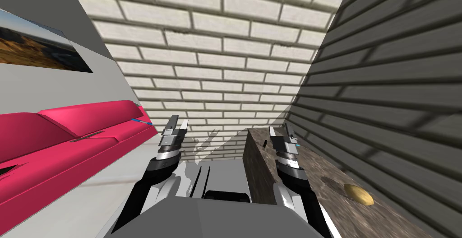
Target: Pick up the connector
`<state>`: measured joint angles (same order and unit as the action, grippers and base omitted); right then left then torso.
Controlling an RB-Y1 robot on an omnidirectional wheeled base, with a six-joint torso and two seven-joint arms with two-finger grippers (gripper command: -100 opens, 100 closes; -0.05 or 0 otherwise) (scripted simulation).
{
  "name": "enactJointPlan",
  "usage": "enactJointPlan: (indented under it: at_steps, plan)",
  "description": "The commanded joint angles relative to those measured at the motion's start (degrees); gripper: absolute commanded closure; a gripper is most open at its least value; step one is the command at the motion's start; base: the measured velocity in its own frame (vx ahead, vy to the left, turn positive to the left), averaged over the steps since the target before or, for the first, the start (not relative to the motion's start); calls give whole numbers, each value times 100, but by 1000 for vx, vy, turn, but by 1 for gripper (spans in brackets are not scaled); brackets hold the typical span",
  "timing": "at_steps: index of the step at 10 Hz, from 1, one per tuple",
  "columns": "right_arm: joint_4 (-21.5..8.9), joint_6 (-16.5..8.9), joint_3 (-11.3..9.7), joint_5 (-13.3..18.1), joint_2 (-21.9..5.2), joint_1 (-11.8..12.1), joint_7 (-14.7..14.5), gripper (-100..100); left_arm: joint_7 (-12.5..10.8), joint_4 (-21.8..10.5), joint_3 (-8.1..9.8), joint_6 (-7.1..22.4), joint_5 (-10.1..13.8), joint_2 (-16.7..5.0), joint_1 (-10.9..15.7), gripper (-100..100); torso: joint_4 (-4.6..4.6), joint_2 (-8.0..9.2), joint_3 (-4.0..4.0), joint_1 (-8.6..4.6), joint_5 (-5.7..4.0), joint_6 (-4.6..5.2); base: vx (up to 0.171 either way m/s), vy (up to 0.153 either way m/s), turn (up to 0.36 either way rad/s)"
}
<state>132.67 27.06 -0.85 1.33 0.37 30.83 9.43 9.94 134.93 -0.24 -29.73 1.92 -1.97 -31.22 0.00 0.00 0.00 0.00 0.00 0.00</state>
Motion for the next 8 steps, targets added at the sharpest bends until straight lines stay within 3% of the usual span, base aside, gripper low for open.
enactJointPlan:
  at_steps: [1,4,8]
  plan:
    - [7,-24,-2,22,-194,59,-24,-100,0,0,0,0,0,0,0,0,0,0,0,0,0,0,0,8,7]
    - [37,-125,-13,110,-636,296,-119,-100,0,0,0,0,0,0,0,0,0,-1,0,6,1,0,4,22,9]
    - [114,-362,-53,302,-1246,841,-337,-100,0,0,0,0,0,0,0,0,0,2,1,10,2,0,0,34,10]
